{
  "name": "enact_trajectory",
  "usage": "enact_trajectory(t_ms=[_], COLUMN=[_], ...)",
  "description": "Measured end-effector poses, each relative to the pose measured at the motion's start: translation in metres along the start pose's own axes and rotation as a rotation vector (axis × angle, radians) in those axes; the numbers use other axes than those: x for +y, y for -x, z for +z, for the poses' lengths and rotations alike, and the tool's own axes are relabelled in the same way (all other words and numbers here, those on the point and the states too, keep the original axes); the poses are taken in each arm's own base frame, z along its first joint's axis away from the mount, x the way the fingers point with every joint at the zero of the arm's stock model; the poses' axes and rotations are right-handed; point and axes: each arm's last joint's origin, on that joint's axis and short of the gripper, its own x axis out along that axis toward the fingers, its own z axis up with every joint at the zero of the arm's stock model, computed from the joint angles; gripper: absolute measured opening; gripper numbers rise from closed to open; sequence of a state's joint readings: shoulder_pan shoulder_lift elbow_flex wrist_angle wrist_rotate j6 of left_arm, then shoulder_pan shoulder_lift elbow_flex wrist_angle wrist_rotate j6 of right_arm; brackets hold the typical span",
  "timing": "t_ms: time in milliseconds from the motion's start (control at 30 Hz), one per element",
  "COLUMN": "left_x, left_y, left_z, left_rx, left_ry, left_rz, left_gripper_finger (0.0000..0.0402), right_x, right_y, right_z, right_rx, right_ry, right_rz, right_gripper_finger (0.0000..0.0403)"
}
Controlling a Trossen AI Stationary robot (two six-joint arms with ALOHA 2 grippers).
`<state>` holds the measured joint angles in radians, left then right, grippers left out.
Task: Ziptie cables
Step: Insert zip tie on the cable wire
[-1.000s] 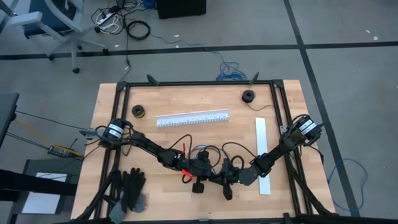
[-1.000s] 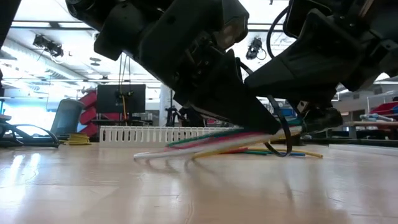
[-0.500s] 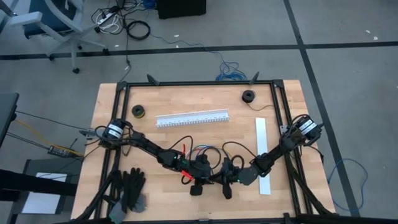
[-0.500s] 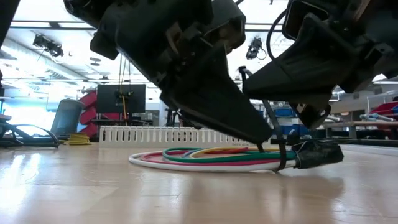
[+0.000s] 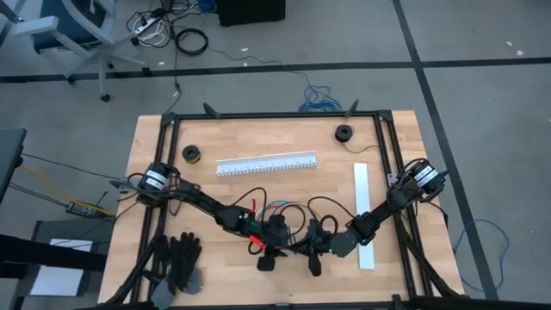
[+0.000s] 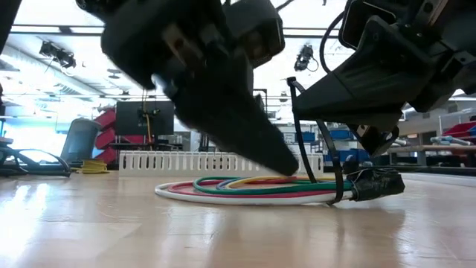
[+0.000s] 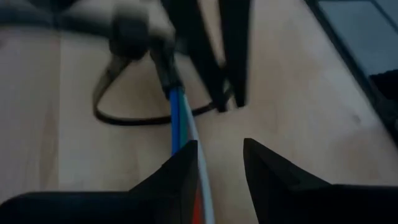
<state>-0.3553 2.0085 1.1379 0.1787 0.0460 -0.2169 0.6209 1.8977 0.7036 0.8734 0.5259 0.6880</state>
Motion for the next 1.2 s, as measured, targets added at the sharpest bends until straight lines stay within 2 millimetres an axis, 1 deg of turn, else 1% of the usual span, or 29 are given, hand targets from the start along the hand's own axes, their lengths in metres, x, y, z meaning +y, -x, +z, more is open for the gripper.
enact_trajectory(t_ms=[133,267,367,467,567,633,800,867,1067,1200], left_x=[0.000,0.003,0.006,0.011,0.019,0.026,0.038,0.042,0.045,0.046], left_y=[0.015,0.034,0.047,0.061,0.076,0.082,0.081,0.078,0.071,0.068], left_z=[0.001,-0.009,-0.022,-0.041,-0.054,-0.060,-0.058,-0.055,-0.042,-0.041], left_rx=[-0.030,-0.105,-0.263,-0.479,-0.659,-0.703,-0.694,-0.662,-0.623,-0.597], left_ry=[-0.005,0.003,0.059,0.145,0.285,0.394,0.623,0.673,0.702,0.691], left_rz=[0.028,0.078,0.072,0.026,-0.025,-0.047,-0.081,-0.077,-0.098,-0.072], left_gripper_finger=[0.0103,0.0103,0.0103,0.0103,0.0103,0.0103,0.0095,0.0089,0.0079,0.0078], right_x=[0.000,0.000,0.001,0.001,0.001,0.000,-0.005,-0.007,-0.009,-0.009], right_y=[0.000,0.001,0.001,0.001,0.001,0.000,-0.004,-0.005,-0.006,-0.006], right_z=[-0.001,-0.001,-0.001,-0.001,-0.001,0.000,0.005,0.006,0.008,0.008], right_rx=[0.002,0.002,-0.001,-0.002,-0.002,-0.004,-0.014,-0.016,-0.015,-0.015], right_ry=[0.003,0.003,0.000,0.000,0.001,0.008,0.024,0.026,0.032,0.039], right_rz=[-0.005,-0.007,-0.003,-0.003,-0.003,-0.005,-0.012,-0.016,-0.017,-0.018], right_gripper_finger=[0.0000,0.0000,0.0000,0.0000,0.0000,0.0000,0.0000,0.0000,0.0000,0.0000])
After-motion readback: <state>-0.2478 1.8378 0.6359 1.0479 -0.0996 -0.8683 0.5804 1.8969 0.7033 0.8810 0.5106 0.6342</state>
